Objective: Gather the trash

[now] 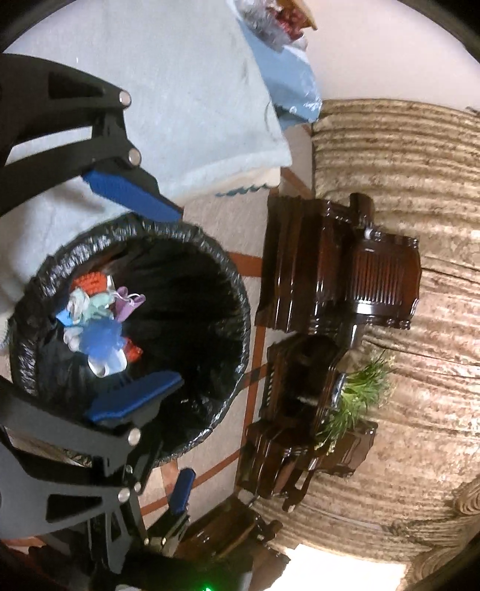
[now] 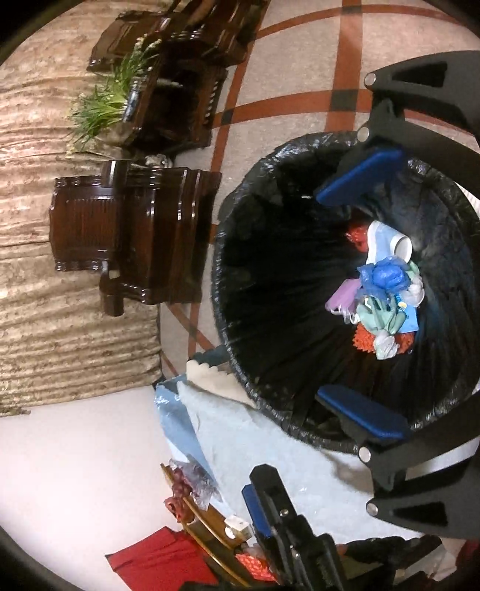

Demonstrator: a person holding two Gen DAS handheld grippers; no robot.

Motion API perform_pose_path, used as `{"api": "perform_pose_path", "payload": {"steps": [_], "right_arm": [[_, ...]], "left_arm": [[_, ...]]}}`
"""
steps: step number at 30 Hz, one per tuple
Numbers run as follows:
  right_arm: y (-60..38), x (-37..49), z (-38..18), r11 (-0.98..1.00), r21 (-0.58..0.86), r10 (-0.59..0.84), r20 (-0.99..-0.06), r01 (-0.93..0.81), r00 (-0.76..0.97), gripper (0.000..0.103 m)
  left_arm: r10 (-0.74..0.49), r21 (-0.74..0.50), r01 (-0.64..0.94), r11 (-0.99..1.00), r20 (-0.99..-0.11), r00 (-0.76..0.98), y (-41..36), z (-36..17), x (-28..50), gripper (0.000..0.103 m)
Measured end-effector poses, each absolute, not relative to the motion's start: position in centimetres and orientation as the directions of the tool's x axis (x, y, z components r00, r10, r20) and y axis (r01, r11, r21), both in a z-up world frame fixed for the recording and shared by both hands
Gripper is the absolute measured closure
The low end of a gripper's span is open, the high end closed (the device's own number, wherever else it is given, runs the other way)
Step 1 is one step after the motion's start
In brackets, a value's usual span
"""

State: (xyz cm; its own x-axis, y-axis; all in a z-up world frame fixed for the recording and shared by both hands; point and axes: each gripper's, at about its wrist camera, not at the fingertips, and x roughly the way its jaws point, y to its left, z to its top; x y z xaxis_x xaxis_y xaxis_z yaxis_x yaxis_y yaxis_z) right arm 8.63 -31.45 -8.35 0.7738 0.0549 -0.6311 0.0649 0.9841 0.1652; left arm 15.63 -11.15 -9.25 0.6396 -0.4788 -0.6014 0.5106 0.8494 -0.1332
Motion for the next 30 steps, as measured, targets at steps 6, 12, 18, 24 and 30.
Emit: {"api": "perform_pose_path", "payload": {"steps": [6,12,18,24,30], "right_arm": [[-30.6,7.4,-5.6,0.976,0.211,0.089,-0.59,0.047,0.803,0.006],[-29.6,6.5,-3.6,0.974,0.225,0.12,-0.559,0.011,0.821,0.006],[-28.4,5.6,-2.0,0.975,0.22,0.137,-0.534,-0.02,0.834,0.006],[-28.1,5.5,-1.3,0.976,0.215,0.142,-0.525,-0.031,0.84,0.006],[-28.0,5.4,-1.3,0.977,0.211,0.143,-0.526,-0.035,0.838,0.006]], "left_arm": [[-0.433,-0.105,0.47,0.876,-0.599,0.674,-9.3,-7.2,14.3,0.011],[-0.409,-0.098,0.441,0.892,-0.592,0.695,-7.8,-5.9,13.1,0.009],[-0.407,-0.103,0.432,0.896,-0.58,0.705,-7.0,-4.5,12.1,0.009],[-0.4,-0.093,0.425,0.901,-0.562,0.725,-6.7,-3.4,11.5,0.008],[-0.395,-0.089,0.42,0.903,-0.555,0.732,-6.6,-3.0,11.2,0.008]]}}
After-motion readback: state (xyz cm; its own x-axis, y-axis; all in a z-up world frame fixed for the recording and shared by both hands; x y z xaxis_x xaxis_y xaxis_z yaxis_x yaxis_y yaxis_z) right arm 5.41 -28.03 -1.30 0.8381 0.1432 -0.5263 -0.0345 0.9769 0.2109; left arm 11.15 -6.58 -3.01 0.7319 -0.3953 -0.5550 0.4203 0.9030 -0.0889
